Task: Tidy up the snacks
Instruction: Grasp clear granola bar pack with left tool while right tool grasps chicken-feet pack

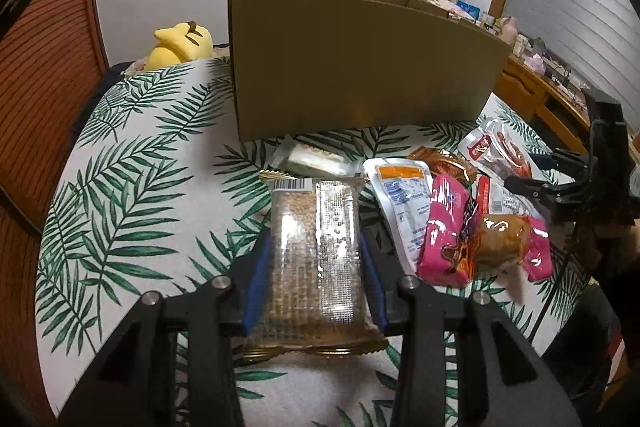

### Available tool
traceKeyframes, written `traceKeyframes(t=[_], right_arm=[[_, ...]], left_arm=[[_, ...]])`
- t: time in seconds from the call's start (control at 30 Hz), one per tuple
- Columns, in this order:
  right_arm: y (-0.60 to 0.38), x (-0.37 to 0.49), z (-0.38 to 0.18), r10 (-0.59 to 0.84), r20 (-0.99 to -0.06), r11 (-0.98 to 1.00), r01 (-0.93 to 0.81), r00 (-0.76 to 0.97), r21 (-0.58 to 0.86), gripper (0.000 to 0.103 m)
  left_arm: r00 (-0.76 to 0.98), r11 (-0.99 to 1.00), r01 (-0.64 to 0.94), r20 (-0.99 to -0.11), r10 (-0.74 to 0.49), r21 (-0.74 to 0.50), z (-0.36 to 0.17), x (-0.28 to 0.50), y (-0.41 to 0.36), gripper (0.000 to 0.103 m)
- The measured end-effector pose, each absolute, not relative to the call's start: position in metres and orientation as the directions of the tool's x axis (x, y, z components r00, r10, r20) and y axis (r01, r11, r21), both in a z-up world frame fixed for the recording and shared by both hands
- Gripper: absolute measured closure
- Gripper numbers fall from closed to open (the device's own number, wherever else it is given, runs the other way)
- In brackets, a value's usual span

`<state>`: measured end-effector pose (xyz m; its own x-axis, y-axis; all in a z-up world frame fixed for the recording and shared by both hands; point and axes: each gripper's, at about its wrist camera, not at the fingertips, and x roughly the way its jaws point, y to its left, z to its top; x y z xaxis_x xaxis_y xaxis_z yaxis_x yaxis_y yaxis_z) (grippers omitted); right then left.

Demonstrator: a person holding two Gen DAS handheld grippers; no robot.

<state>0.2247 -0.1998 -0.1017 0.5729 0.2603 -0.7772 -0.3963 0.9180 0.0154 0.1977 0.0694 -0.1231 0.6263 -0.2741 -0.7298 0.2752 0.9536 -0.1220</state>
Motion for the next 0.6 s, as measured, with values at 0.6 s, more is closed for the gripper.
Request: traceKeyframes(t=[0.6], right_arm=[[-0.198,0.209,-0.092,0.219,-0.762,0.921,-0.386,0.609,-0.043,0.06]], left_arm=[[0.637,0.95,0.285,-0.715,-0.288,-0.128,-0.119,0.187,0.066,0.063]])
